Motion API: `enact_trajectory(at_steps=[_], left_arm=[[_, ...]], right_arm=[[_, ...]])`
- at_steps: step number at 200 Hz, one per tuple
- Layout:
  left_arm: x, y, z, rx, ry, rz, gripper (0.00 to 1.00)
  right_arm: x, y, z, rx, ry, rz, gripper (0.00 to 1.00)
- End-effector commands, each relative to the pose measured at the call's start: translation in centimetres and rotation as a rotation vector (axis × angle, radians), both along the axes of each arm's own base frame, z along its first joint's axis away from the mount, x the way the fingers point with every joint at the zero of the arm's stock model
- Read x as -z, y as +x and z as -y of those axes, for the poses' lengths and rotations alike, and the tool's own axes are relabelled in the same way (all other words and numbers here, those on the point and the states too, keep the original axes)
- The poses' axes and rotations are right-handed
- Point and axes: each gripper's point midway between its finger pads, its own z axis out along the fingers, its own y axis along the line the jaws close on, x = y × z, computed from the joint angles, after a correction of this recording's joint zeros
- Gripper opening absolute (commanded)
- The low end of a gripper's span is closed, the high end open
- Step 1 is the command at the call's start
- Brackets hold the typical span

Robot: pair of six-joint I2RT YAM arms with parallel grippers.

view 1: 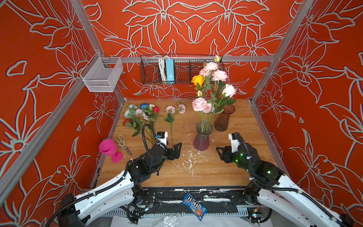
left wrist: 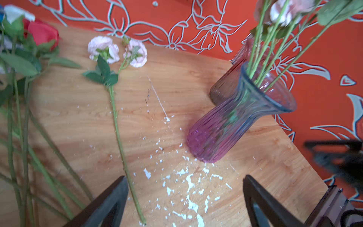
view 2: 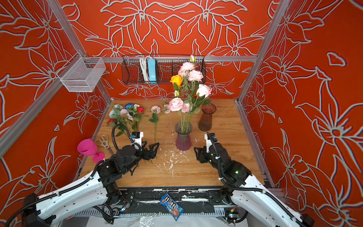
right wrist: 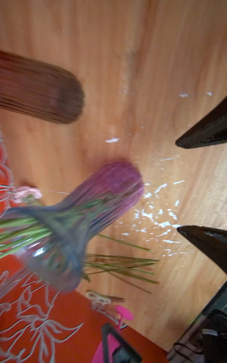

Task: Arrange flowers in a vase
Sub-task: Move the vase to the top-center of the table.

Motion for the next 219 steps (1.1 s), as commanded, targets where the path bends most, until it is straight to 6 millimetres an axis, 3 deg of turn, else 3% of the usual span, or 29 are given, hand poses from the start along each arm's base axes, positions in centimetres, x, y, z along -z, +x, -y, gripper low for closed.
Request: enact_trajectory(at_steps=[1, 38, 145, 219], left_arm=[[0.3, -0.2, -0.6, -0.042, -0.058, -0.024, 0.91], [0.9, -0.6, -1.2, -0.054, -0.073, -0.030, 0.91], [1.2, -0.7, -1.8, -0.073, -0.072, -0.022, 0.92], [0.7, -0.8, -2.5, -0.086, -0.057, 0.009, 0.93]], right_arm=[[0.0, 0.4, -2.8, 0.005, 0.272, -0.036, 0.63], [2.8, 1.8, -3.9, 0.040, 0.313, -0.070, 0.62], [6.0, 6.1, -6.5, 0.059, 0.222, -0.085, 0.59], [7.5, 8.5, -5.0, 0.198, 0.178, -0.088, 0.62]])
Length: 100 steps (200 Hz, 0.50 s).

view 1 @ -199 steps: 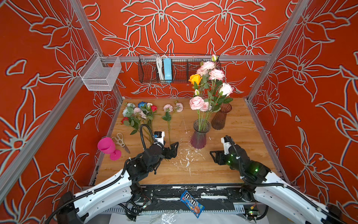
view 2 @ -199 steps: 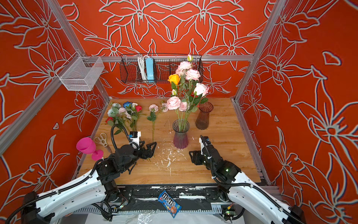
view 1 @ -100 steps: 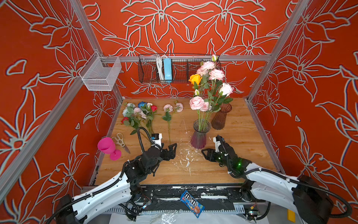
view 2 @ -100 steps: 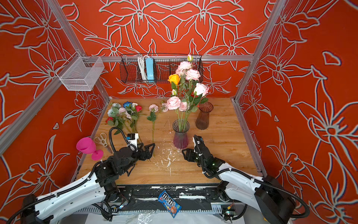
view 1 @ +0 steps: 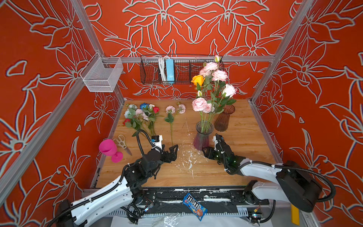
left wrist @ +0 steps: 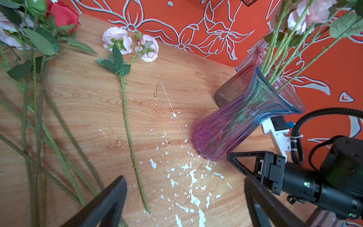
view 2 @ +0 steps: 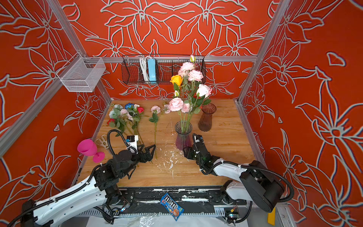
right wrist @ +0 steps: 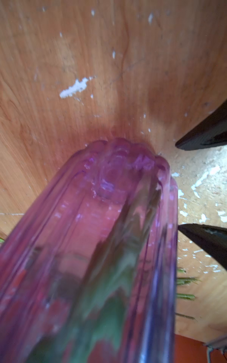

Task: Arrange flowers in a vase
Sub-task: Move the vase to the top-center of the table.

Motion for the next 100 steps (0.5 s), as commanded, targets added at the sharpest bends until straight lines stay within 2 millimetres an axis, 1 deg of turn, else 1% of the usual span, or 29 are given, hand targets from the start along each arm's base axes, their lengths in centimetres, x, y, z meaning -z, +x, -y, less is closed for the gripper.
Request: enact_trajectory(at_steps=[1, 37, 68, 100], left_arm=[[0.0, 0.1, -0.6, -0.026, 0.012, 0.008, 0.93], [-0.2, 0.1, -0.9, -0.030, 0.021, 0.017, 0.93], [-0.3, 0.0, -1.1, -0.036, 0.025, 0.023, 0.94], [-0.5, 0.0, -1.4, -0.039, 0.034, 0.032, 0.94]], right_arm=[[-1.5, 2.4, 0.2, 0.080, 0.023, 0.045, 0.62], [-0.8, 4.0, -0.1, 0.098, 0.022, 0.039, 0.62], [-1.2, 5.8, -0.7, 0.094, 0.022, 0.058, 0.62], [-1.8, 7.9, -2.1, 0.051, 0.022, 0.070, 0.62]])
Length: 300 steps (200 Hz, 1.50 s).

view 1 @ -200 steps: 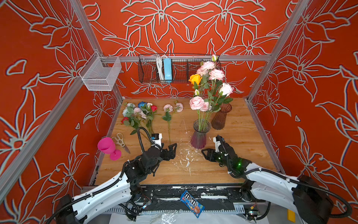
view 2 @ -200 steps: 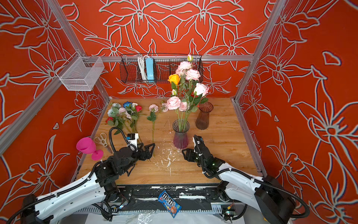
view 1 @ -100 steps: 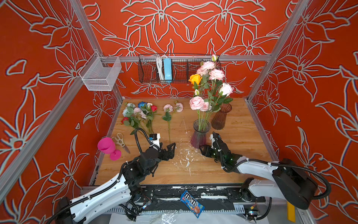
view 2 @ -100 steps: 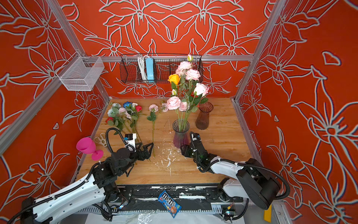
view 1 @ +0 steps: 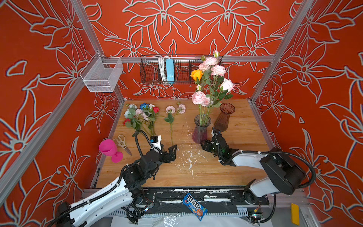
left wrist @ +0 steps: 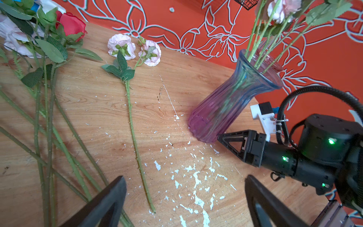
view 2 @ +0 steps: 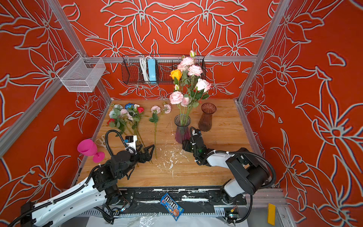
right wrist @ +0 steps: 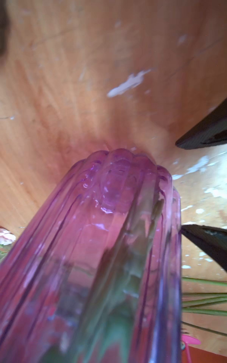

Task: Arrange flowers in a vase
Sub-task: Move the vase to the top-center of the table.

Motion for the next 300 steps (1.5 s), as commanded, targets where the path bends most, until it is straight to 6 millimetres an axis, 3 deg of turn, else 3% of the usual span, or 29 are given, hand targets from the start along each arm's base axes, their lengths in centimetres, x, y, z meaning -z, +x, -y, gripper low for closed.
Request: enact_trajectory(at_steps=[1, 42, 78, 157, 194, 231, 259, 300], left_arm=[[-0.2, 0.2, -0.7, -0.029, 0.011, 0.011, 0.94], [-0.2, 0.3, -0.7, -0.029, 0.020, 0.014, 0.95], [-0.4, 0.4, -0.6, -0.028, 0.034, 0.014, 0.95], [-0.6, 0.8, -0.5, -0.028, 0.044, 0.017, 0.96], [-0.7, 1.0, -0.6, -0.028, 0.046, 0.018, 0.97], [-0.9, 0.9, -0.6, -0.024, 0.045, 0.017, 0.96], [-1.2, 0.9, -0.7, -0.022, 0.043, 0.022, 0.97], [-1.3, 0.8, -0.7, -0.017, 0.044, 0.021, 0.97]], right_arm=[[-1.9, 2.4, -1.2, -0.014, 0.031, 0.058, 0.62], [-1.4, 4.5, -3.5, -0.066, 0.041, 0.056, 0.60], [-1.1, 5.9, -4.4, -0.062, 0.041, 0.062, 0.60], [0.5, 8.6, -4.6, -0.021, 0.019, 0.049, 0.59], [0.3, 9.4, -4.4, -0.012, -0.005, 0.053, 0.59], [0.1, 8.6, -4.6, -0.055, -0.003, 0.047, 0.59], [-1.5, 7.3, -3.7, -0.055, -0.010, 0.050, 0.62], [-2.8, 3.4, -1.1, -0.059, -0.066, 0.005, 0.63]])
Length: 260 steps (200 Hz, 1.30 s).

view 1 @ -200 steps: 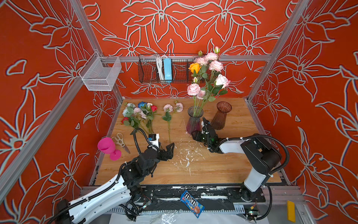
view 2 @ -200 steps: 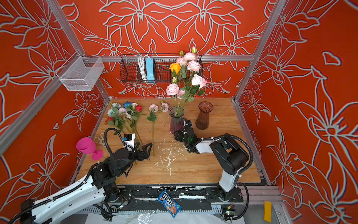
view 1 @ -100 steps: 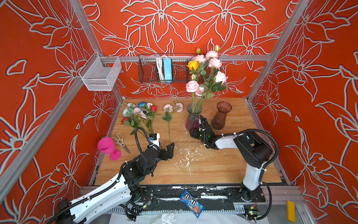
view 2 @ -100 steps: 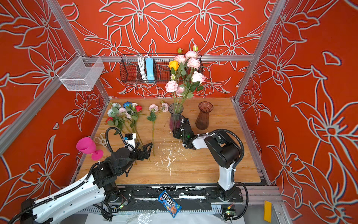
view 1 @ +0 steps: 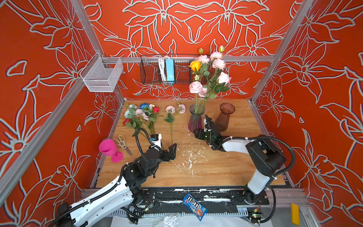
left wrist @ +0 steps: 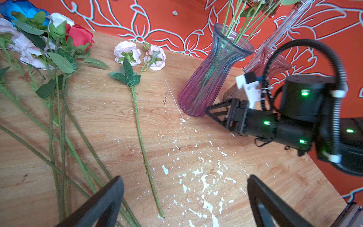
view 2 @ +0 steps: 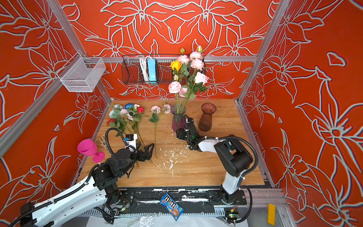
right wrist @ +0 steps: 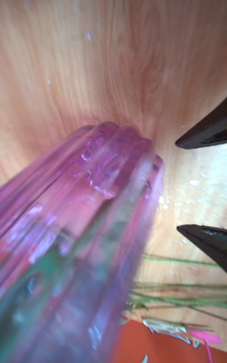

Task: Arrange flowers in a vase
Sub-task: Move the vase to the top-center of the table, then pick up the vase from the top-right of the table.

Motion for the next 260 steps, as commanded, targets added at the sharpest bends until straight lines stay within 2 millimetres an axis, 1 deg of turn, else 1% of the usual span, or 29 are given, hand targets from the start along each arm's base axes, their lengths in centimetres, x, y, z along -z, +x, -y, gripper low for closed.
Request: enact_trajectory(at_steps=[1, 13, 30, 47, 65, 80, 96, 105, 120, 132, 155, 168, 186, 202, 223, 239, 260], left_arm=[[-1.1, 0.1, -0.2, -0.004, -0.014, 0.014, 0.97], [-1.2, 0.0, -0.2, -0.005, -0.015, 0.015, 0.98], [-1.4, 0.0, -0.4, -0.011, -0.017, 0.013, 0.98], [-1.4, 0.0, -0.6, -0.022, -0.016, 0.007, 0.98], [-1.3, 0.3, -0.7, -0.042, -0.014, -0.002, 0.98], [-1.3, 0.6, -0.5, -0.050, -0.014, -0.011, 0.98], [-1.4, 1.1, -0.1, -0.052, -0.017, -0.022, 0.98], [-1.5, 1.3, 0.1, -0.046, -0.014, -0.032, 0.98], [-1.9, 1.6, 0.6, -0.034, 0.002, -0.045, 0.98], [-2.1, 1.7, 0.8, -0.028, 0.015, -0.060, 0.98], [-2.2, 1.9, 1.1, -0.020, 0.027, -0.089, 0.98], [-2.1, 1.9, 1.1, -0.018, 0.025, -0.098, 0.98], [-2.2, 1.8, 1.0, -0.019, 0.023, -0.108, 0.98], [-2.5, 1.8, 0.8, -0.023, 0.026, -0.107, 0.98], [-2.8, 1.8, 0.4, -0.030, 0.029, -0.106, 0.98], [-2.9, 1.8, 0.2, -0.036, 0.029, -0.106, 0.97], [-2.7, 1.9, 0.1, -0.045, 0.031, -0.113, 0.97]], right_arm=[[-0.1, -2.6, 2.3, 0.012, -0.065, -0.043, 0.63], [-0.4, -4.2, 3.7, 0.028, -0.097, -0.060, 0.63], [-2.2, -6.6, 6.0, 0.041, -0.164, -0.061, 0.62], [-5.5, -8.5, 8.7, 0.070, -0.237, -0.027, 0.61], [-10.6, -9.6, 11.6, 0.127, -0.312, 0.060, 0.61], [-14.8, -9.4, 13.9, 0.196, -0.385, 0.131, 0.63], [-18.6, -8.2, 16.2, 0.287, -0.447, 0.176, 0.65], [-20.3, -7.3, 16.8, 0.303, -0.453, 0.195, 0.67], [-22.2, -5.5, 18.0, 0.343, -0.470, 0.201, 0.69], [-22.8, -3.9, 18.6, 0.349, -0.480, 0.181, 0.71], [-23.1, -0.8, 19.3, 0.342, -0.460, 0.143, 0.71], [-22.6, 1.0, 20.0, 0.341, -0.448, 0.102, 0.71], [-21.7, 3.0, 20.2, 0.306, -0.413, 0.050, 0.71], [-21.1, 4.2, 21.0, 0.309, -0.417, 0.023, 0.70], [-20.3, 5.4, 22.1, 0.311, -0.383, -0.011, 0.69], [-19.1, 6.1, 22.3, 0.292, -0.348, -0.044, 0.67], [-17.6, 6.9, 22.1, 0.258, -0.314, -0.077, 0.63]])
